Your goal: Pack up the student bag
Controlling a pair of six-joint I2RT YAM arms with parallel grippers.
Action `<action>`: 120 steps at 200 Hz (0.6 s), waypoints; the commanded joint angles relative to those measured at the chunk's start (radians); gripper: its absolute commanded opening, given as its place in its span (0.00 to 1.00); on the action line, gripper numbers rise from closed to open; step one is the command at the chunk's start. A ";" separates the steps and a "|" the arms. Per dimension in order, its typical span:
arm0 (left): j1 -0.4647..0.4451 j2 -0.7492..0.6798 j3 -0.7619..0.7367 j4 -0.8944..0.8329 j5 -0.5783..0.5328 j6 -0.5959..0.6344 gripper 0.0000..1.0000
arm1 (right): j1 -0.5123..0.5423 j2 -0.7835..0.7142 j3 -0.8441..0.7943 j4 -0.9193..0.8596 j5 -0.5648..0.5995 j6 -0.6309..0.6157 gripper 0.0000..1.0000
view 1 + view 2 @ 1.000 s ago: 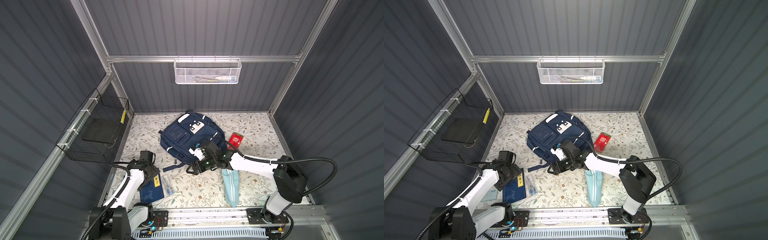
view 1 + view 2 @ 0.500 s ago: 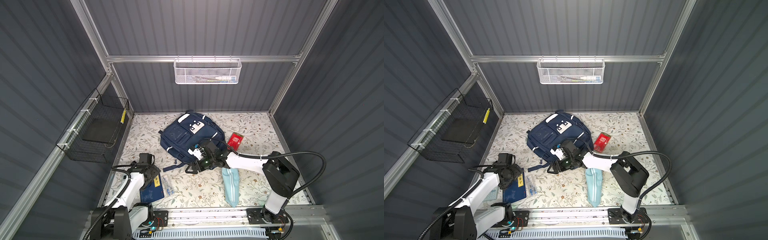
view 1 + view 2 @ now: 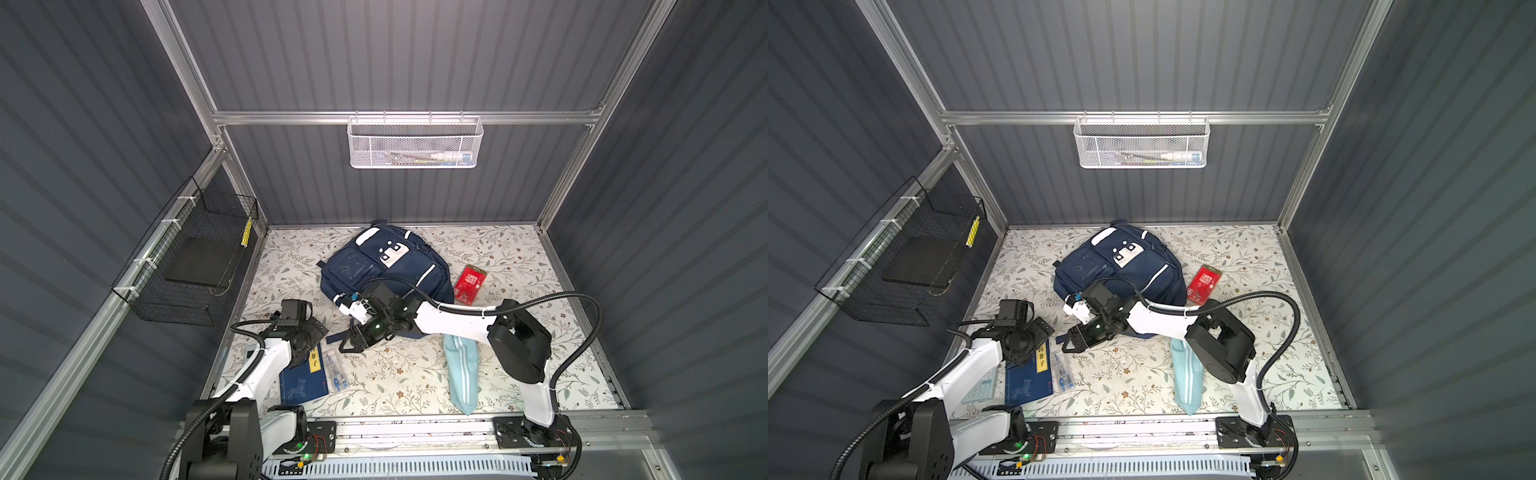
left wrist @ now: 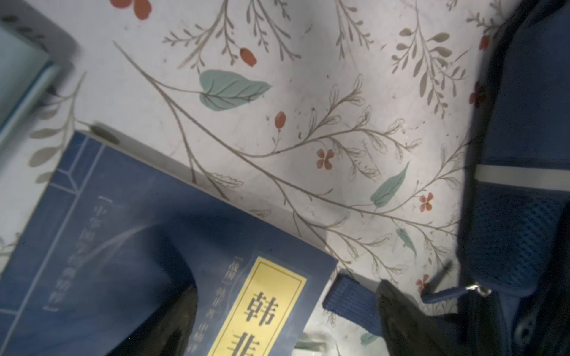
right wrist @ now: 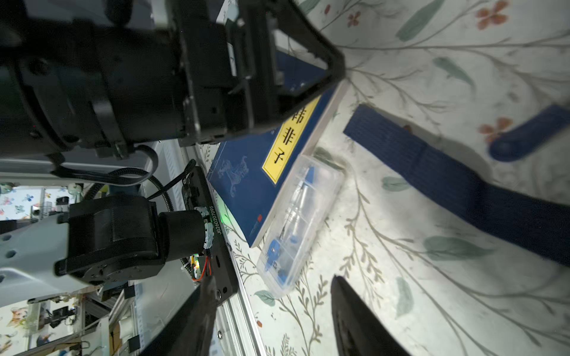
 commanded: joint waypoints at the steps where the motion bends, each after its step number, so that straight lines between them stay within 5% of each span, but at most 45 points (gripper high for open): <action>1: 0.010 0.036 0.007 -0.136 -0.053 0.084 0.92 | 0.074 0.051 0.090 -0.147 0.106 -0.032 0.58; 57: 0.094 0.017 0.053 -0.199 -0.077 0.188 0.88 | 0.085 0.249 0.307 -0.100 -0.024 0.097 0.49; 120: 0.144 0.037 0.060 -0.167 -0.038 0.208 0.90 | 0.089 0.390 0.506 -0.351 0.125 0.185 0.53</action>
